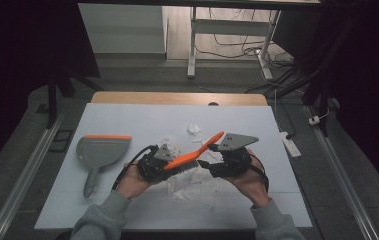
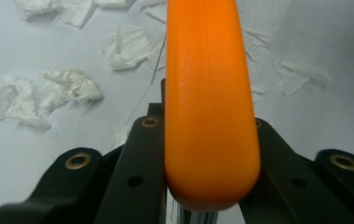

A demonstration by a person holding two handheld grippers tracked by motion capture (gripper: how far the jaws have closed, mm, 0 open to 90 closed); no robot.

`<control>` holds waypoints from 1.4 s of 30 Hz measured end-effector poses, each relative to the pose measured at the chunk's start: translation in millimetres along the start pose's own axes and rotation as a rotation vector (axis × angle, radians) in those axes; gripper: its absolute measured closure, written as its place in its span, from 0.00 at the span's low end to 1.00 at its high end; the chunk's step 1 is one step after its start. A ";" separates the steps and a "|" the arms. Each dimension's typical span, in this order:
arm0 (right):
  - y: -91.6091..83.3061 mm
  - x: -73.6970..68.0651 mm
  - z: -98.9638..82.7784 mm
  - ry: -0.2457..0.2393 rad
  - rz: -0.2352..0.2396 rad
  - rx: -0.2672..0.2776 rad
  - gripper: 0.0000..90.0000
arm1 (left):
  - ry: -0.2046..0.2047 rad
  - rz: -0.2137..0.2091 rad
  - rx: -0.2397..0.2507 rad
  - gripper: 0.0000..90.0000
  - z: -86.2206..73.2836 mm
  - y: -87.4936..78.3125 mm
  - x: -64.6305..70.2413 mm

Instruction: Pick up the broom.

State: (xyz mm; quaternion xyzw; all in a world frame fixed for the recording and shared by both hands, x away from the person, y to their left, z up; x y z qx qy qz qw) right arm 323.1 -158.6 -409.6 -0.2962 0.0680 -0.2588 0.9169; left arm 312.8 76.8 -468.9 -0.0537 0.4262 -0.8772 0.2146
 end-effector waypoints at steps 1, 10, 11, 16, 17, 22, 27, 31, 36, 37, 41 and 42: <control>1.5 -1.1 0.1 -0.016 0.003 -0.012 0.42 | 0.009 0.005 -0.009 0.89 0.9 0.9 1.6; 18.9 -10.3 -3.1 -0.110 0.022 -0.165 0.38 | 0.106 -0.012 -0.081 0.89 7.9 10.0 15.0; 21.3 -11.4 -4.3 -0.110 0.027 -0.187 0.38 | 0.114 -0.014 -0.086 0.89 8.6 10.8 16.4; 29.5 -13.6 -8.8 -0.137 0.050 -0.264 0.42 | 0.156 -0.024 -0.099 0.89 12.3 11.4 22.7; 31.2 -14.1 -9.7 -0.141 0.061 -0.280 0.43 | 0.164 -0.023 -0.101 0.89 12.7 11.1 23.4; 37.6 -17.3 -13.2 -0.176 0.091 -0.335 0.51 | 0.190 -0.040 -0.098 0.89 15.0 10.5 27.5; 39.9 -18.4 -16.2 -0.234 0.107 -0.376 0.62 | 0.210 -0.067 -0.100 0.89 15.8 11.3 30.0; 42.5 -23.6 -20.5 -0.284 0.108 -0.419 0.67 | 0.224 -0.087 -0.102 0.89 16.1 12.3 31.4; 43.0 -25.7 -22.9 -0.326 0.120 -0.423 0.71 | 0.222 -0.116 -0.096 0.89 14.8 11.0 28.5; 41.9 -25.8 -22.7 -0.344 0.124 -0.418 0.71 | 0.218 -0.122 -0.091 0.89 14.5 10.3 27.6; 37.7 -26.7 -21.3 -0.366 0.124 -0.387 0.73 | 0.205 -0.134 -0.049 0.87 12.4 5.6 22.5; 36.5 -26.6 -20.8 -0.363 0.126 -0.376 0.73 | 0.188 -0.145 -0.026 0.87 11.4 3.9 21.1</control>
Point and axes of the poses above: each handheld gripper's, and its own axes: y roughly forward along the jaws, z roughly out of its top, x roughly to its right, the point moved 1 cm from there along y, roughly forward along the jaws, and after that the axes turned 6 degrees about y, right-handed, at the moved point
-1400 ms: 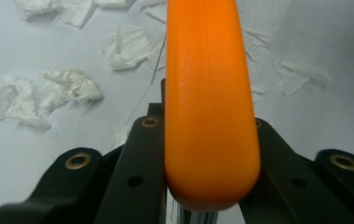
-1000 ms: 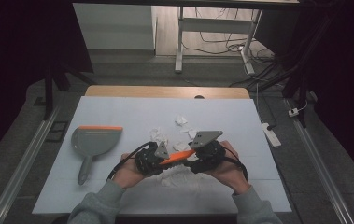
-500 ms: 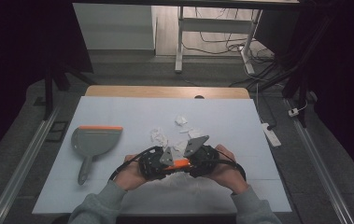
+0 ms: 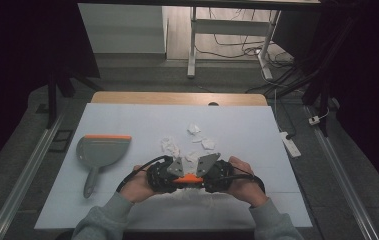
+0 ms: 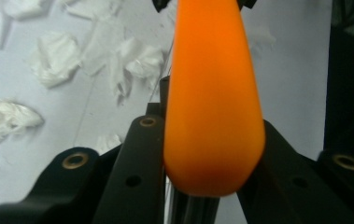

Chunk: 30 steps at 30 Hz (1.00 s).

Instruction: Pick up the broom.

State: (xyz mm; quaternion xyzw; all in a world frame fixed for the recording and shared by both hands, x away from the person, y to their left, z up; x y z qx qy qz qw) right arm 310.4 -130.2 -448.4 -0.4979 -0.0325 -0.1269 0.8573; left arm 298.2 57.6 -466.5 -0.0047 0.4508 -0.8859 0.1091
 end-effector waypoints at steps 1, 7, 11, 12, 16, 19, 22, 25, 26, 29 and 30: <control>-1.7 0.3 -0.2 0.004 0.013 0.010 0.74 | 0.000 0.006 0.014 0.85 -1.1 -2.1 -1.1; -9.6 6.1 -2.1 0.052 0.035 0.088 0.77 | -0.036 0.109 0.105 0.68 -5.8 -16.1 -3.6; -14.8 10.7 -5.0 0.094 0.029 0.115 0.77 | -0.080 0.177 0.166 0.54 -10.7 -26.4 -3.9; -15.8 12.1 -6.3 0.107 0.032 0.126 0.77 | -0.091 0.191 0.180 0.53 -12.6 -29.6 -3.8; -20.8 19.0 -11.8 0.160 0.034 0.169 0.77 | -0.141 0.252 0.220 0.48 -24.1 -44.6 -1.8; -24.3 23.6 -15.8 0.187 0.019 0.190 0.77 | -0.179 0.288 0.228 0.45 -35.3 -55.0 -0.7; -27.9 28.0 -19.7 0.221 0.004 0.216 0.77 | -0.244 0.328 0.228 0.44 -51.2 -65.1 -0.1; -31.1 33.0 -24.1 0.264 -0.013 0.242 0.77 | -0.297 0.376 0.207 0.44 -67.6 -71.8 0.2; -31.9 34.7 -25.6 0.274 -0.021 0.249 0.77 | -0.313 0.396 0.200 0.43 -72.9 -73.5 -0.1; -34.0 38.8 -30.2 0.311 -0.048 0.257 0.77 | -0.375 0.433 0.195 0.41 -87.2 -77.9 -2.9; -34.6 40.6 -31.9 0.322 -0.058 0.262 0.77 | -0.390 0.444 0.192 0.39 -91.4 -79.1 -3.3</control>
Point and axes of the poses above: each handheld gripper's, and its own axes: y roughly forward along the jaws, z roughly out of its top, x roughly to its right, the point moved 1 cm from there along y, roughly forward along the jaws, and after that the axes turned 6 degrees about y, right-handed, at the moved point
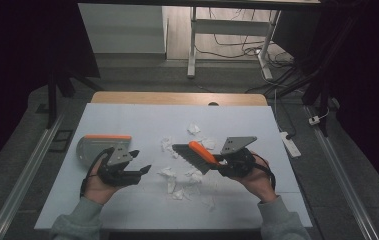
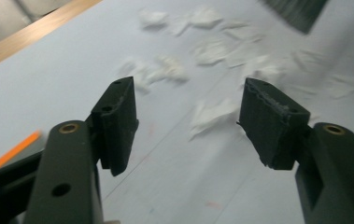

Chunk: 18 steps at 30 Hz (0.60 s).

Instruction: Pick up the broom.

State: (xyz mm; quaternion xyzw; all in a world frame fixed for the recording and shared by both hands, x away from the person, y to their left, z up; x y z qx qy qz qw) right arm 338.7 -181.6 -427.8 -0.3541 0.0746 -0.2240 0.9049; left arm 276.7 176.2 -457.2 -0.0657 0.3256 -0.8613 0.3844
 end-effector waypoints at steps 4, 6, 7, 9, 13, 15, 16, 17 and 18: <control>-3.6 8.7 -3.5 0.047 -0.023 0.026 0.77 | -0.044 0.033 -0.010 0.37 -14.1 -4.5 -6.2; -5.6 12.5 -4.9 0.062 -0.038 0.029 0.77 | -0.052 0.039 -0.021 0.36 -21.3 -6.2 -8.1; -6.6 14.3 -5.6 0.067 -0.048 0.030 0.77 | -0.057 0.049 -0.026 0.36 -24.8 -7.1 -8.8; -8.6 17.7 -6.9 0.085 -0.068 0.029 0.77 | -0.068 0.056 -0.036 0.36 -31.3 -9.0 -10.7; -13.4 24.3 -9.9 0.121 -0.093 0.044 0.77 | -0.065 0.087 -0.058 0.36 -40.5 -14.1 -14.4; -15.6 26.7 -10.8 0.134 -0.109 0.048 0.77 | -0.078 0.090 -0.057 0.36 -44.4 -16.1 -16.2; -16.4 27.9 -11.3 0.137 -0.114 0.052 0.77 | -0.081 0.092 -0.058 0.36 -45.9 -16.4 -16.9; -17.1 28.7 -11.6 0.143 -0.120 0.054 0.77 | -0.082 0.093 -0.063 0.36 -47.0 -16.4 -17.2; -17.6 29.6 -11.8 0.144 -0.123 0.056 0.77 | -0.082 0.093 -0.065 0.35 -47.8 -16.3 -17.3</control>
Point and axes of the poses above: each handheld gripper's, and its own axes: y roughly forward along the jaws, z roughly out of its top, x roughly to its right, the point moved 1 cm from there along y, roughly forward along the jaws, and after that the axes turned 6 degrees about y, right-handed, at the moved point
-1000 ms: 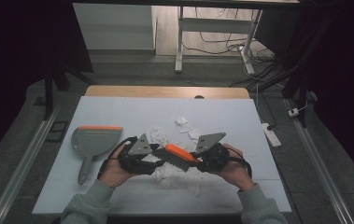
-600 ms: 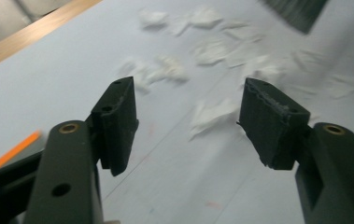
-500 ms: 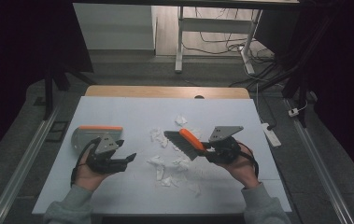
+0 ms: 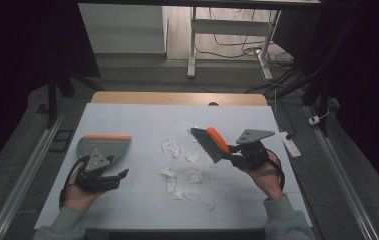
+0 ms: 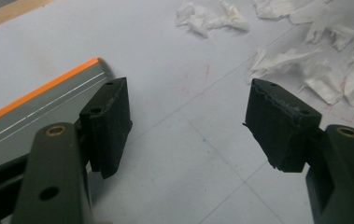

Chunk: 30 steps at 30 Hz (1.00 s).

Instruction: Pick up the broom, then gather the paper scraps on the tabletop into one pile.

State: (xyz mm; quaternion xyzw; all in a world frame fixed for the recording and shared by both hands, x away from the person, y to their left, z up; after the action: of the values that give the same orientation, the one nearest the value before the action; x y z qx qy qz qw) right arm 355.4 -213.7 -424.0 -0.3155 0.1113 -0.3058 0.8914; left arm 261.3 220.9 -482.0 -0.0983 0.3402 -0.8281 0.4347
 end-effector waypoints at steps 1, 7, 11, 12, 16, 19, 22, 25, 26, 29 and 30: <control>-0.3 0.9 0.0 0.002 -0.001 0.003 0.77 | 0.002 0.001 -0.002 0.35 -0.5 0.1 -0.2; -0.9 4.4 -0.4 0.017 -0.024 0.001 0.77 | -0.007 -0.003 -0.016 0.34 -4.5 1.7 -3.2; 1.1 8.1 -1.5 0.030 -0.035 -0.008 0.77 | -0.012 -0.009 -0.026 0.34 -6.3 4.2 -4.9; 1.7 9.0 -1.9 0.030 -0.042 -0.011 0.77 | -0.011 -0.010 -0.027 0.34 -6.6 4.2 -5.1; 2.2 14.5 0.7 0.046 -0.084 -0.030 0.77 | -0.009 -0.030 -0.032 0.34 -10.3 5.0 -5.3; 3.6 24.7 5.2 0.075 -0.117 -0.043 0.77 | 0.001 -0.032 -0.048 0.34 -14.3 7.7 -5.6; 10.3 40.6 13.4 0.091 -0.163 -0.108 0.77 | 0.006 -0.038 -0.065 0.33 -18.6 10.5 -6.4; 21.0 59.3 23.1 0.115 -0.205 -0.172 0.77 | 0.009 -0.040 -0.069 0.33 -23.4 10.3 -7.9; 26.1 65.2 25.8 0.110 -0.225 -0.201 0.77 | 0.005 -0.040 -0.064 0.33 -24.9 9.9 -8.5; 46.7 75.8 33.4 0.099 -0.260 -0.292 0.77 | -0.007 -0.039 -0.057 0.33 -28.7 8.8 -10.9; 53.7 78.0 36.1 0.089 -0.267 -0.325 0.77 | -0.012 -0.037 -0.054 0.33 -29.8 8.4 -11.6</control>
State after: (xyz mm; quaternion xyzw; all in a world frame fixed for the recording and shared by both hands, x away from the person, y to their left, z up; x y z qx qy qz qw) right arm 456.4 -210.9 -430.3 -0.4533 0.1556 -0.4127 0.7746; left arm 260.1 241.0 -508.3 -0.1210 0.3579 -0.8259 0.4185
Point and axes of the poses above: each handheld gripper's, and its own axes: y roughly forward along the jaws, z roughly out of its top, x roughly to its right, the point moved 1 cm from there along y, roughly forward along the jaws, and after that the axes turned 6 degrees about y, right-handed, at the moved point
